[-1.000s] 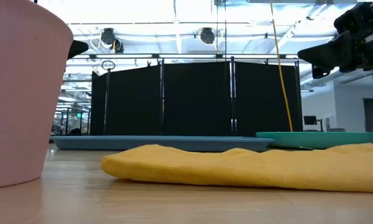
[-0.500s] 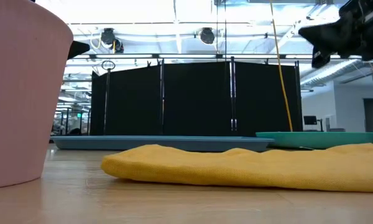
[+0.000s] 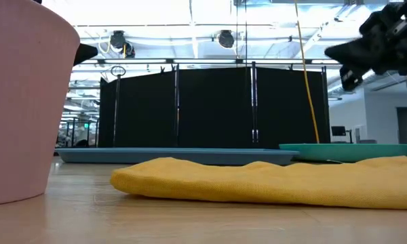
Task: Set up tray
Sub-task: Put the green plate on the blue serving tray
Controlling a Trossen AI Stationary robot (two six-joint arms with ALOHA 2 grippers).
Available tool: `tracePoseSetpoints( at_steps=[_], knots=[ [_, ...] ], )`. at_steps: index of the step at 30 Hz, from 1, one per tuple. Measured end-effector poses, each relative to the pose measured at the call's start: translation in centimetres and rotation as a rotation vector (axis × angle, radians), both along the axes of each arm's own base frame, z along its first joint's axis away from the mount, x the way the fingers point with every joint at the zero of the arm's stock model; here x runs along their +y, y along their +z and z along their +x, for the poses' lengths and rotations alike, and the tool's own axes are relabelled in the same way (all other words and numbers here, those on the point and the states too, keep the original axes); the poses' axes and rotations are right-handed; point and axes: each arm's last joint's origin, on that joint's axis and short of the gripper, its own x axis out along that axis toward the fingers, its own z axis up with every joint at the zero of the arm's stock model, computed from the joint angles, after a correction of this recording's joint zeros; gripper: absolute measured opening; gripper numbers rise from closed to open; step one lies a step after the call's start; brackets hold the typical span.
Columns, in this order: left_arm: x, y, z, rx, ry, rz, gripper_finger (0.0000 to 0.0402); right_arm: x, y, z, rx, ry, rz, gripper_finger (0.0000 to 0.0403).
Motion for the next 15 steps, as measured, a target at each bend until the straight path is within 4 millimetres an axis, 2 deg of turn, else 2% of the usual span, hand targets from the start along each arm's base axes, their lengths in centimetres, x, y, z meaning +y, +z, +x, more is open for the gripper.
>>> tracePoseSetpoints(
  at_steps=[5, 10, 15],
  knots=[
    [0.0, -0.1, 0.0, 0.009, 0.004, -0.003, 0.0026, 0.1, -0.4, 0.4, 0.055, -0.004, 0.061, 0.0004],
    [0.0, -0.2, 0.0, 0.015, 0.005, -0.003, 0.0026, 0.1, -0.8, 1.0, 0.108, -0.027, -0.007, 0.0013],
    [0.0, 0.0, 0.0, 0.002, 0.005, -0.007, 0.0026, 0.2, -0.4, 1.7, 0.073, -0.007, -0.049, 0.0013]
  ],
)
